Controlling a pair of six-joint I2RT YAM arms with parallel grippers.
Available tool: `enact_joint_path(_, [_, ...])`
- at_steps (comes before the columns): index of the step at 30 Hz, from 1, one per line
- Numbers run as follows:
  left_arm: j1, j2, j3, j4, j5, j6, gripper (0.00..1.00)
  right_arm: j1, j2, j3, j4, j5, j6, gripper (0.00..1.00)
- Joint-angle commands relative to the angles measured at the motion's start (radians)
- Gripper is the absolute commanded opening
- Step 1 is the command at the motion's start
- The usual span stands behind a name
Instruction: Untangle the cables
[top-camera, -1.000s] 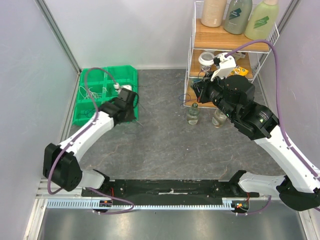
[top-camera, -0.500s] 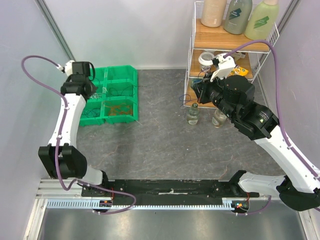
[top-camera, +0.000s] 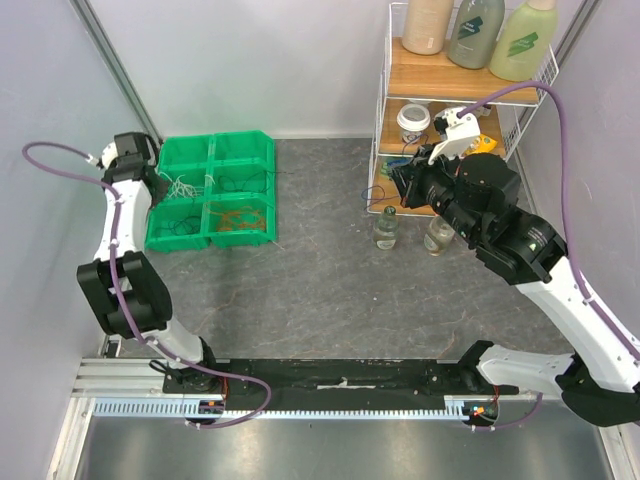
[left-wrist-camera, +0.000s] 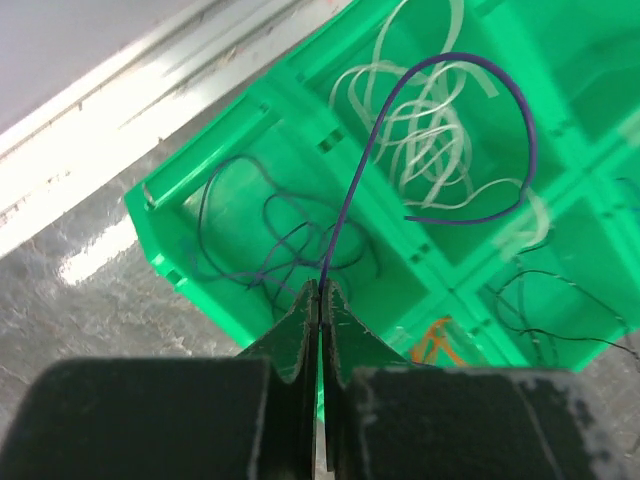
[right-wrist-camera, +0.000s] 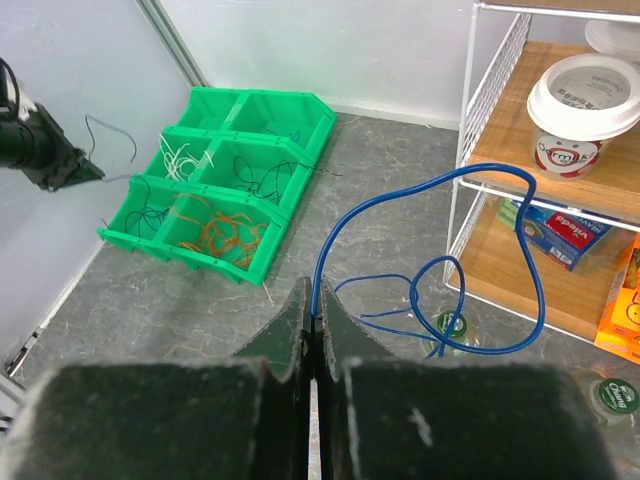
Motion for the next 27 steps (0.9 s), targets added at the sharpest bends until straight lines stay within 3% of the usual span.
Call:
enact_joint_path(1, [0.044, -0.039, -0.149, 0.112, 0.089, -0.092, 0.02, -0.002, -0.027, -0.004, 0.001, 0.032, -0.01, 0.0])
enact_joint_path(7, [0.069, -0.053, -0.264, 0.114, 0.076, -0.15, 0.01, -0.002, -0.024, -0.006, 0.001, 0.03, -0.008, 0.0])
enact_joint_path(15, [0.079, 0.051, -0.177, -0.007, 0.126, -0.218, 0.03, -0.002, -0.021, -0.006, 0.001, 0.03, -0.011, 0.0])
enact_joint_path(16, [0.081, 0.054, -0.161, -0.007, 0.134, -0.204, 0.12, 0.0, -0.021, -0.004, 0.001, 0.03, -0.013, 0.0])
enact_joint_path(18, [0.079, 0.046, -0.141, -0.006, 0.126, -0.193, 0.43, -0.002, -0.021, -0.009, 0.001, 0.032, -0.015, 0.0])
enact_joint_path(23, [0.079, -0.03, -0.132, -0.006, 0.115, -0.187, 0.87, -0.002, -0.007, -0.023, 0.001, -0.004, -0.021, 0.0])
enact_joint_path(27, [0.052, -0.095, -0.152, -0.024, 0.174, -0.161, 0.88, -0.002, 0.042, -0.021, 0.01, -0.097, -0.057, 0.0])
